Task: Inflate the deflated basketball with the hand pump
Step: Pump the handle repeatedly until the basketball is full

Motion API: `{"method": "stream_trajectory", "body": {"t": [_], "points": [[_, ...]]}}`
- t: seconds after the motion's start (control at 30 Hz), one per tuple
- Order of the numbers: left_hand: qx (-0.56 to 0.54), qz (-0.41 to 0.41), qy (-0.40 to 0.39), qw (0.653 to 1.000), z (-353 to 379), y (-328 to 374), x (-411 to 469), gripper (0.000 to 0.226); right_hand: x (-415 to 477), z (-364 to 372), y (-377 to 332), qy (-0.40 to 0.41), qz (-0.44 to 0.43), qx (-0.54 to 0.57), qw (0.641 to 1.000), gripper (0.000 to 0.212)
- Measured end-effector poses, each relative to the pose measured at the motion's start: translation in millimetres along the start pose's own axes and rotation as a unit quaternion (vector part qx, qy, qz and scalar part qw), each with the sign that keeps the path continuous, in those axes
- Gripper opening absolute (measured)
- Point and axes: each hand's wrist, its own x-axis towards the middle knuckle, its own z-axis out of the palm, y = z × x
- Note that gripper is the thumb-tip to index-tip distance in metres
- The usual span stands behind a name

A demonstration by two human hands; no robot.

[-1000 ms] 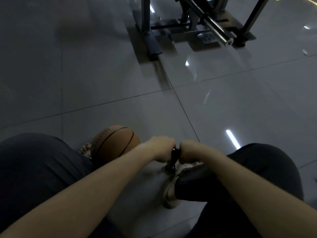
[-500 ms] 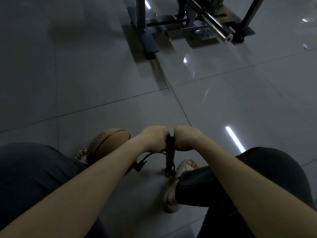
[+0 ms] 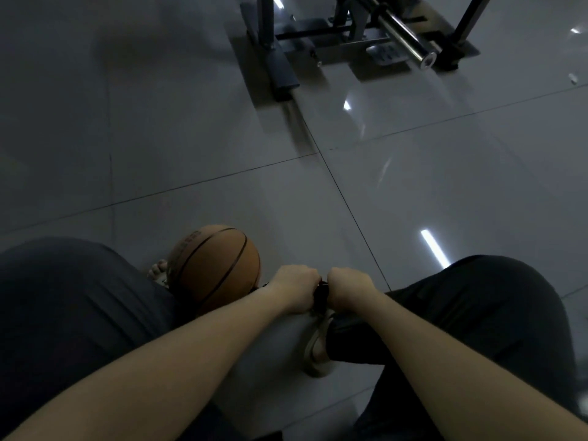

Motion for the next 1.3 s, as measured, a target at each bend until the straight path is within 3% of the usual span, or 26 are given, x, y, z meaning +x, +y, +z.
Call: {"method": "stream_trajectory", "body": {"t": [0.17,0.4,0.57,0.7,0.9,1.07,1.17,1.3], "points": [[-0.021,-0.001,-0.054,0.998,-53,3,-16,0.007,-23,-34,-7,-0.025,-0.005,0.026,0.999,0.024],[-0.131,0.002,0.037,0.991,-152,-3,-34,0.019,-55,-158,-7,0.002,-0.03,0.073,0.997,0.012],[-0.133,-0.013,-0.01,0.991,-129,-16,-12,0.02,-18,-124,-11,0.008,-0.028,0.073,0.997,0.009],[-0.089,-0.008,0.008,0.996,-99,-14,9,0.021,8,-97,3,0.004,-0.01,0.059,0.998,0.006],[-0.021,0.002,0.015,1.0,-41,-8,19,0.011,23,-38,14,-0.011,-0.003,0.037,0.999,0.023],[0.0,0.016,0.031,0.999,4,7,12,0.014,16,-4,17,-0.041,0.008,-0.006,0.999,0.018],[0.006,0.014,0.015,1.0,2,11,7,0.011,8,-3,16,-0.048,0.005,-0.008,0.999,0.026],[0.017,0.017,-0.049,0.999,-31,6,-2,0.007,-5,-13,4,-0.058,-0.005,0.027,0.998,0.016]]}}
